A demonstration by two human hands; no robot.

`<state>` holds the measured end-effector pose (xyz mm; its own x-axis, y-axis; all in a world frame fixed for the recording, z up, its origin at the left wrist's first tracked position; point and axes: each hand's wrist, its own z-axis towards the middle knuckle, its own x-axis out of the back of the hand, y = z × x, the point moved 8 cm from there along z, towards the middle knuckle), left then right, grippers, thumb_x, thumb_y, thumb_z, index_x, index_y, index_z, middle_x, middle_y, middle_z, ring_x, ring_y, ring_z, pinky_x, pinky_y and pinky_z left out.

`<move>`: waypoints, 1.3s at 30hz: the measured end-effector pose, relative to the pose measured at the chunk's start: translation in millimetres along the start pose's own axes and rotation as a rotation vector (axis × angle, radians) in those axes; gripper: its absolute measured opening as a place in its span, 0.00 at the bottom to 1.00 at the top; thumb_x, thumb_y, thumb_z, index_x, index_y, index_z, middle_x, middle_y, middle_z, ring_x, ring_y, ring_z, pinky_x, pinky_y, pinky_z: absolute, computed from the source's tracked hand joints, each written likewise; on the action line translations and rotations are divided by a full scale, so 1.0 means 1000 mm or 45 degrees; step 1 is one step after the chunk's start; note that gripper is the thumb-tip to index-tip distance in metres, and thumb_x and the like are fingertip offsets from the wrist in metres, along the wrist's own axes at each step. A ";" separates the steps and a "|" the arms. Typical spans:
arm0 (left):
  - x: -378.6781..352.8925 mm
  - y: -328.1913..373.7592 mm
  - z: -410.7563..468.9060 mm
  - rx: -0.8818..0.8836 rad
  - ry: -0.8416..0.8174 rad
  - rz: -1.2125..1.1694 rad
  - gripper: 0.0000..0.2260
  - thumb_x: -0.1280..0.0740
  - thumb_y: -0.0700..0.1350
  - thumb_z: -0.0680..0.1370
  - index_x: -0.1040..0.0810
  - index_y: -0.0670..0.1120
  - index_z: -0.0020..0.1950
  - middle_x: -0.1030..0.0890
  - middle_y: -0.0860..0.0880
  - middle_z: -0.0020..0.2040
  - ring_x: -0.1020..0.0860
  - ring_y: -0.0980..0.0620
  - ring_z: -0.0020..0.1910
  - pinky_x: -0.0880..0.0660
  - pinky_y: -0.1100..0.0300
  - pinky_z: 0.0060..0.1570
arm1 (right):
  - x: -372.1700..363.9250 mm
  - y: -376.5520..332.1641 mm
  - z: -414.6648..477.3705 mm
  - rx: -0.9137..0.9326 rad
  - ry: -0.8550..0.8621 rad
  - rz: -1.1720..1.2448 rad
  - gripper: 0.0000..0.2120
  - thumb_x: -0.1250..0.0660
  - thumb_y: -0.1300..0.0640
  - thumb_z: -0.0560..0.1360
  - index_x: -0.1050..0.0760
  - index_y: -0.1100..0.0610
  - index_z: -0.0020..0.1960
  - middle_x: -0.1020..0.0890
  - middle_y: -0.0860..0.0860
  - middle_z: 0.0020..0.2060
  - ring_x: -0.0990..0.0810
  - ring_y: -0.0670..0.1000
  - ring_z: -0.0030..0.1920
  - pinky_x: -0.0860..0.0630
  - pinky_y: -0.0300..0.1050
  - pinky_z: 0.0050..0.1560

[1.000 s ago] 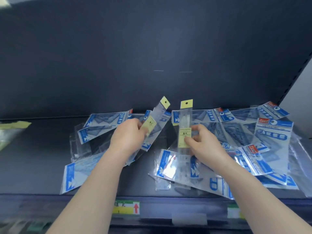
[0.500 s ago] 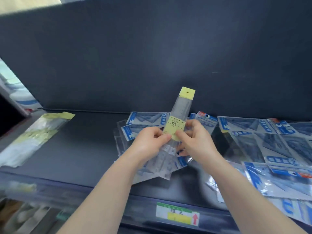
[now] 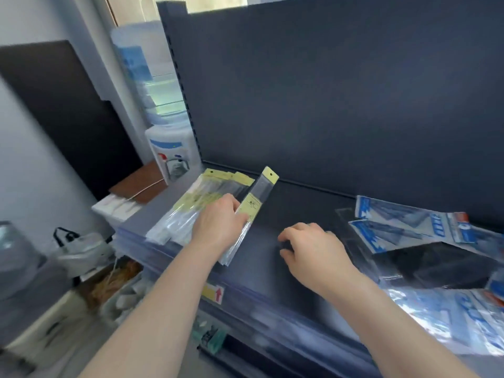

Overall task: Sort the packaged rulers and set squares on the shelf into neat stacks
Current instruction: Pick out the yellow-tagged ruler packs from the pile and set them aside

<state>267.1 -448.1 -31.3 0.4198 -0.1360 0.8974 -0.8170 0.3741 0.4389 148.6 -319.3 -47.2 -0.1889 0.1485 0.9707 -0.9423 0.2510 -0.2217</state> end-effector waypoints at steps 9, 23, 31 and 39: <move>-0.018 -0.018 0.019 -0.289 -0.146 0.644 0.18 0.35 0.53 0.78 0.28 0.52 0.68 0.28 0.46 0.66 0.33 0.43 0.66 0.31 0.48 0.58 | -0.027 -0.026 0.023 0.000 -0.172 -0.090 0.14 0.41 0.49 0.79 0.27 0.49 0.62 0.25 0.48 0.60 0.28 0.55 0.61 0.31 0.48 0.51; -0.097 0.155 -0.013 -0.726 -0.282 0.280 0.15 0.35 0.50 0.78 0.25 0.51 0.64 0.26 0.47 0.63 0.29 0.44 0.63 0.27 0.50 0.56 | 0.029 0.096 -0.059 -0.385 0.071 -0.135 0.13 0.40 0.48 0.77 0.26 0.48 0.60 0.24 0.47 0.58 0.28 0.53 0.63 0.31 0.47 0.53; -0.166 0.333 -0.120 -1.192 -0.445 0.026 0.12 0.34 0.48 0.77 0.22 0.51 0.60 0.23 0.49 0.60 0.27 0.45 0.62 0.27 0.51 0.58 | 0.068 0.238 -0.188 -0.790 0.213 -0.133 0.13 0.40 0.49 0.77 0.25 0.48 0.60 0.23 0.46 0.58 0.29 0.52 0.64 0.31 0.47 0.53; -0.247 0.472 -0.201 -1.439 -0.477 0.229 0.20 0.38 0.47 0.80 0.32 0.49 0.72 0.31 0.49 0.73 0.34 0.45 0.71 0.33 0.48 0.67 | 0.097 0.357 -0.295 -0.971 0.227 -0.172 0.12 0.39 0.50 0.76 0.24 0.49 0.57 0.23 0.46 0.56 0.30 0.52 0.65 0.30 0.47 0.53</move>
<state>-142.6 -53.3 -54.9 0.0416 -0.1873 0.9814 0.0343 0.9820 0.1859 -124.8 67.4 -59.4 0.0213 0.2046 0.9786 -0.4925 0.8540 -0.1678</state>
